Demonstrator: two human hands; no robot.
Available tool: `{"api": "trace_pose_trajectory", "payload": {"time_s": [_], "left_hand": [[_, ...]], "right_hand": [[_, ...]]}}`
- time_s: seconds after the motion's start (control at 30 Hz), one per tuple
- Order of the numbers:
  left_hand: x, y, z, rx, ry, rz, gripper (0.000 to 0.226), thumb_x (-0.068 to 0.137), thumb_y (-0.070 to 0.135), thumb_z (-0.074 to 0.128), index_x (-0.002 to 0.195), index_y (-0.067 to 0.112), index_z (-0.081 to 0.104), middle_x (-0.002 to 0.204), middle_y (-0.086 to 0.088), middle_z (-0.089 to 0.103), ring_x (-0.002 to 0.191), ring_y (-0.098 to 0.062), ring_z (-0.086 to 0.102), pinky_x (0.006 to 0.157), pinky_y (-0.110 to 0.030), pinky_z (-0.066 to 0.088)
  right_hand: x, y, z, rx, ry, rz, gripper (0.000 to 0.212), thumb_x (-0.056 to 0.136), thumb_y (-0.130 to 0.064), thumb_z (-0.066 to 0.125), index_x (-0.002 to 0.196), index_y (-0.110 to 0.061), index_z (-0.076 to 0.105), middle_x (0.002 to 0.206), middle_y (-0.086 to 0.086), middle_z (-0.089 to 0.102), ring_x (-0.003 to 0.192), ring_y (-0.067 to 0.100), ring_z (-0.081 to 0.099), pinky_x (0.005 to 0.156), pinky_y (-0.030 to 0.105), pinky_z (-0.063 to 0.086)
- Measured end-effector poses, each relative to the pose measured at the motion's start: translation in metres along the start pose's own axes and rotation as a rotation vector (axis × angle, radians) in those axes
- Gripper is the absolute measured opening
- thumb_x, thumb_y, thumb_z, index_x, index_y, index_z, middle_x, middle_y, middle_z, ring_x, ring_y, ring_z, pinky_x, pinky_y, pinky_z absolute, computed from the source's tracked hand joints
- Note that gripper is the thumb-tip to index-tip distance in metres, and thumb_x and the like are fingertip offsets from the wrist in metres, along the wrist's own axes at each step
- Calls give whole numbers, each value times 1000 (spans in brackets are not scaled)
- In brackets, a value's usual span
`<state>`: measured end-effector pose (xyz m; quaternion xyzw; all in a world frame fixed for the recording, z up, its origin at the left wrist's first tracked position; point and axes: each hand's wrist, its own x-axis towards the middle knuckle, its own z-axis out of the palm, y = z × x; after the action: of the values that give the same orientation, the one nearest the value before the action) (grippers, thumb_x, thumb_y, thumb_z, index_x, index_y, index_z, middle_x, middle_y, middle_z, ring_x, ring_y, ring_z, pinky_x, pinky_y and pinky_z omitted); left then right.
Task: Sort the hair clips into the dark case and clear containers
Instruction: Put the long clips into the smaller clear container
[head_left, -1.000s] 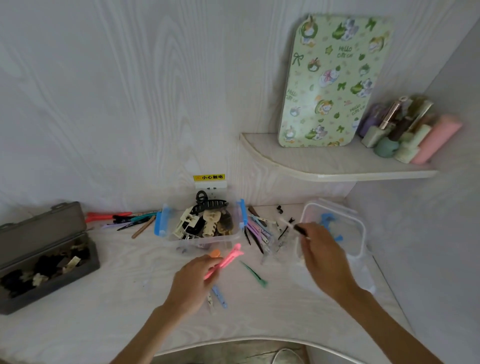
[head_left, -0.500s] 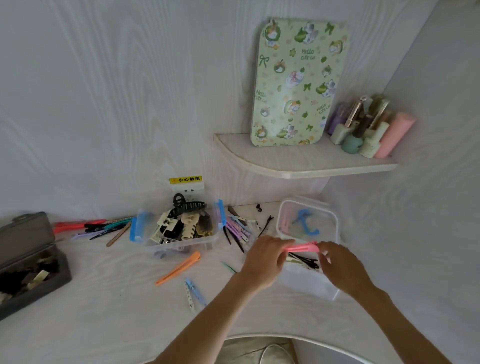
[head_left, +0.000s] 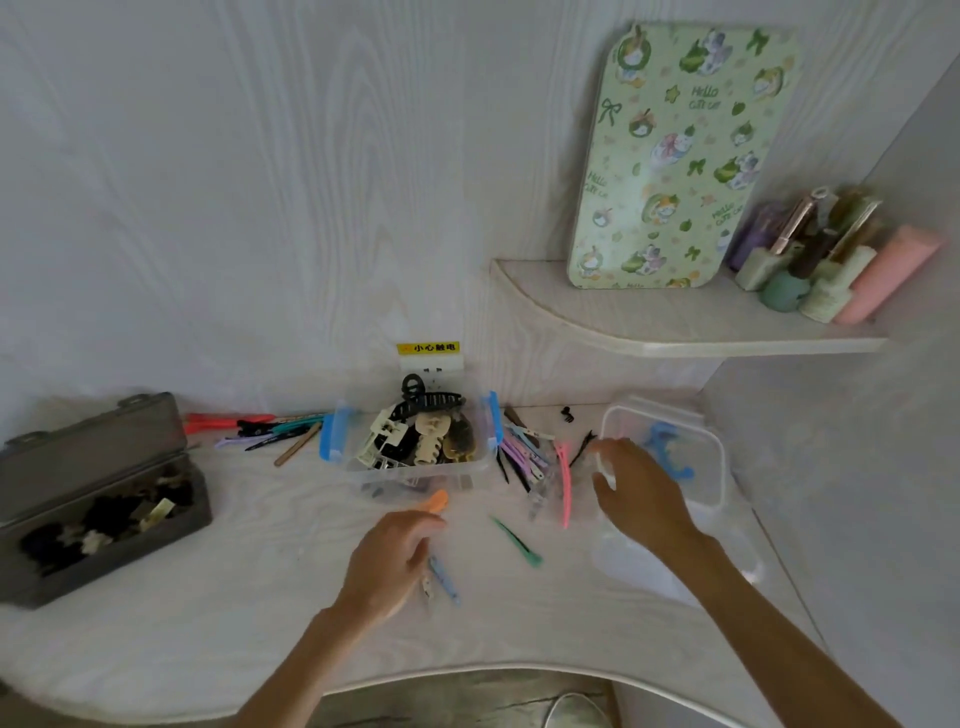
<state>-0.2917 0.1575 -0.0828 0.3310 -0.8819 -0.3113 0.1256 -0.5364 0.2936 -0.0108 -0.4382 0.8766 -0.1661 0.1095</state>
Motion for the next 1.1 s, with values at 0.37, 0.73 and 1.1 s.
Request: {"api": "trace_pose_trajectory", "payload": {"time_s": [0.37, 0.73, 1.1], "left_hand": [[1, -39, -19, 208, -315, 79, 107, 54, 63, 75, 138, 59, 11, 142, 32, 31, 122, 0, 35, 100, -31, 35], [11, -25, 1, 237, -211, 14, 47, 76, 43, 70, 116, 28, 48, 107, 14, 62, 97, -9, 59, 82, -25, 44], [19, -4, 5, 605, -375, 158, 25, 94, 26, 46, 115, 15, 52, 112, -3, 54, 100, -21, 54, 79, -34, 42]], "right_hand": [[57, -37, 61, -805, -353, 95, 54, 92, -58, 32, 119, -18, 57, 126, 6, 54, 120, 24, 42, 99, 33, 29], [63, -45, 76, -80, -403, 374, 47, 87, -11, 55, 129, 1, 38, 118, 13, 55, 105, 28, 60, 86, 34, 50], [40, 8, -19, 339, -296, 26, 16, 92, -11, 53, 109, -11, 52, 87, 9, 59, 73, 22, 55, 66, 30, 41]]}}
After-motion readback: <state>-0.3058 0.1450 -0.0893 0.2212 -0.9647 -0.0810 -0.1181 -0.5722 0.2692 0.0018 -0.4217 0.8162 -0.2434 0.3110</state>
